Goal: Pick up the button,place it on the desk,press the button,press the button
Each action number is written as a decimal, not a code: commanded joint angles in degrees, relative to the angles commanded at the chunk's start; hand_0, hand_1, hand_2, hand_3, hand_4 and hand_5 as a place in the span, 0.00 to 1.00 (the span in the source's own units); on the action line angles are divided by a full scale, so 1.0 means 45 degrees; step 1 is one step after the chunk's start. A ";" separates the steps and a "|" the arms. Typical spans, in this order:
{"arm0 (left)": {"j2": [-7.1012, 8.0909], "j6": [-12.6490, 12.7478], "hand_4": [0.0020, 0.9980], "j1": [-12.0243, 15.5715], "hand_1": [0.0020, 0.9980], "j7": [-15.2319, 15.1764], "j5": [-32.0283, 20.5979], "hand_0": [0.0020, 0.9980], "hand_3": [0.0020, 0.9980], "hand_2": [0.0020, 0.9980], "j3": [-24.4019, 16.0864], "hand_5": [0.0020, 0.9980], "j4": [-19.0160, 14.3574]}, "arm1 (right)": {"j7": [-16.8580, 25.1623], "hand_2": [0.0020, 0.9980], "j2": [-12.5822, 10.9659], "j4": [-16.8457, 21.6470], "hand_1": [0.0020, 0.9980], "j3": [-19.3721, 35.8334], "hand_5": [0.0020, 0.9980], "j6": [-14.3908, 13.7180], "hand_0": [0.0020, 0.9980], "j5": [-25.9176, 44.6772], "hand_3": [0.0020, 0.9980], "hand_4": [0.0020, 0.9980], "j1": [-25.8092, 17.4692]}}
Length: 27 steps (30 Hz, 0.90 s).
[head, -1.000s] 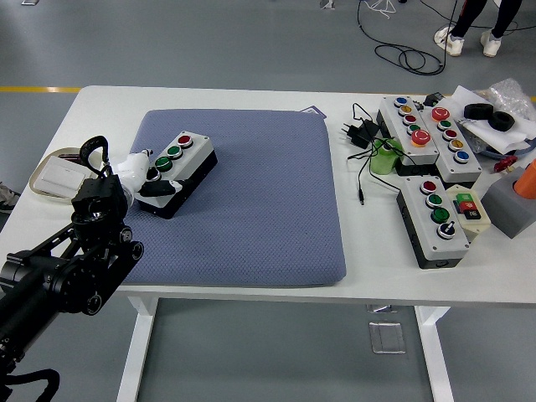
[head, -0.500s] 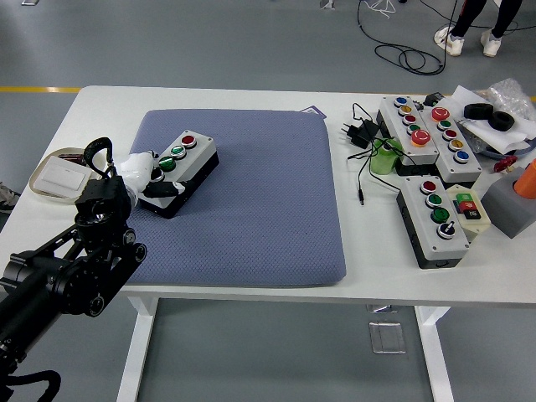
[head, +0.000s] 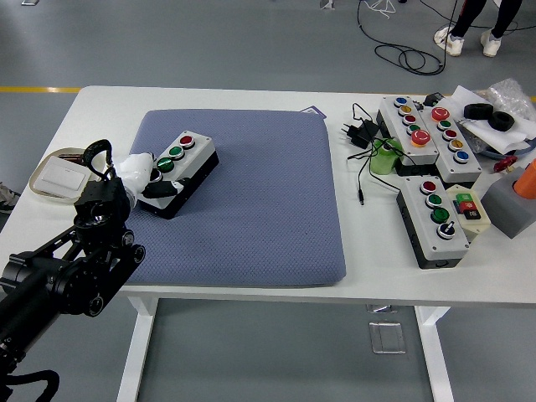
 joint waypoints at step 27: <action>0.0136 0.1433 0.21 0.0086 0.00 -0.0469 0.0000 0.04 0.24 0.03 0.0139 0.00 0.0027 | -0.0016 0.66 0.0013 0.0000 0.64 0.0112 0.22 0.0002 0.66 -0.0145 0.58 0.36 -0.0019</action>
